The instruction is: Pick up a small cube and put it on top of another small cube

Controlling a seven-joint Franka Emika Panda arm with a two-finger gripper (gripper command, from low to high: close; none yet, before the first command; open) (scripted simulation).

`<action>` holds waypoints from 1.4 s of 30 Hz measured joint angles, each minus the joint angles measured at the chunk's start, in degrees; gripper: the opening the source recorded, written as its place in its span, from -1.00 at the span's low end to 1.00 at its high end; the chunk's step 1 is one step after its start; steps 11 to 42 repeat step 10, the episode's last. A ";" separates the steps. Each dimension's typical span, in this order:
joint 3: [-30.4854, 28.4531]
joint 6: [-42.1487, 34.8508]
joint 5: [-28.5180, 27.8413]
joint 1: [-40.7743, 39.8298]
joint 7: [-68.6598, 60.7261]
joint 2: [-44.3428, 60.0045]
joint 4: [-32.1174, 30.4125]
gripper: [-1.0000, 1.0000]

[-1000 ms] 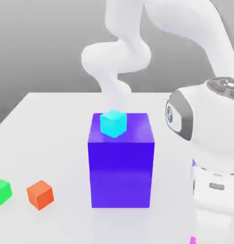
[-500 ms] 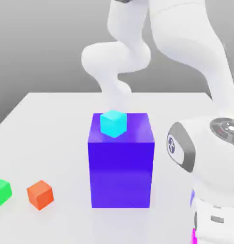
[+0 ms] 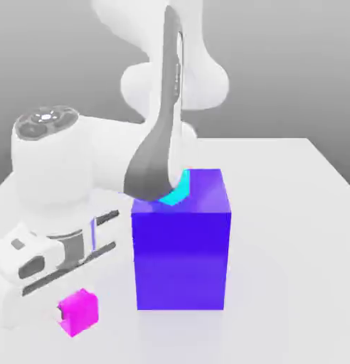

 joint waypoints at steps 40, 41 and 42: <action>-1.00 6.53 12.76 -15.62 -13.45 8.09 -0.18 1.00; -1.00 6.53 12.76 -15.62 -13.45 8.09 -0.18 1.00; -1.00 6.53 12.76 -15.62 -13.45 8.09 -0.18 1.00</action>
